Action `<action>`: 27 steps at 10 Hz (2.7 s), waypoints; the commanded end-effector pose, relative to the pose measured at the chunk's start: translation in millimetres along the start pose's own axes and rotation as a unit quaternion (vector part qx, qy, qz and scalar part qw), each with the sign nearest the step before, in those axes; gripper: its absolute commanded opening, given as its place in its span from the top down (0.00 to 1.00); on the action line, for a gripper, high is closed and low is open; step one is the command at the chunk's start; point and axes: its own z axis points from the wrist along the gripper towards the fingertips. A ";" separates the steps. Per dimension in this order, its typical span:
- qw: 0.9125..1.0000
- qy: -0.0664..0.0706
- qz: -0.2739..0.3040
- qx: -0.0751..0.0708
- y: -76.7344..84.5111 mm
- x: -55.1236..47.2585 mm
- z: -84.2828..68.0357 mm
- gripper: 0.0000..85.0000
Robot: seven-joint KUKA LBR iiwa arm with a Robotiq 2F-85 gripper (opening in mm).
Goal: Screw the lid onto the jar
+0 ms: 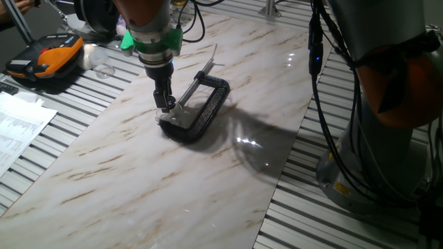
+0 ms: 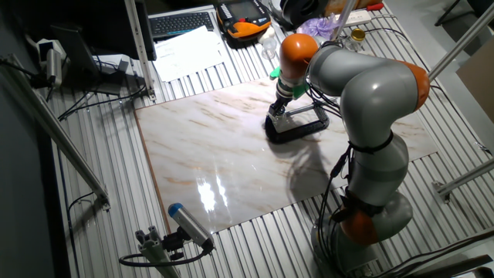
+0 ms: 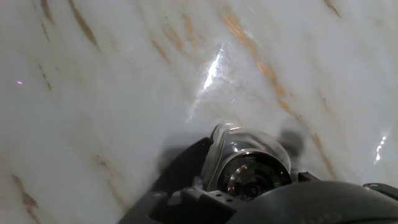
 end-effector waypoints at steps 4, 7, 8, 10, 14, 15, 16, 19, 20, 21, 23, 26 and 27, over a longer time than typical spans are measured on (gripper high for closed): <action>1.000 0.001 0.000 -0.001 -0.2 0.3 1.0 0.40; 1.000 0.000 0.000 -0.001 -0.3 0.3 1.7 0.40; 1.000 0.000 0.000 -0.001 -0.4 0.4 2.1 0.40; 1.000 -0.001 0.000 0.000 -0.7 0.6 2.9 0.40; 1.000 -0.004 0.017 0.003 -0.6 0.6 3.2 0.40; 1.000 -0.002 0.024 0.004 -0.4 0.5 3.2 0.40; 1.000 -0.002 0.031 0.006 -0.4 0.5 3.2 0.40; 0.998 0.002 0.061 0.005 -0.5 0.5 3.3 0.40; 0.997 0.003 0.071 0.002 -0.4 0.4 3.5 0.40; 0.996 0.006 0.084 0.002 -0.2 0.2 3.5 0.40; 0.995 0.007 0.104 0.004 0.0 0.1 3.0 0.40; 0.989 0.008 0.145 0.002 -0.3 0.1 2.8 0.40; 0.988 0.008 0.155 0.000 -0.3 0.1 2.9 0.40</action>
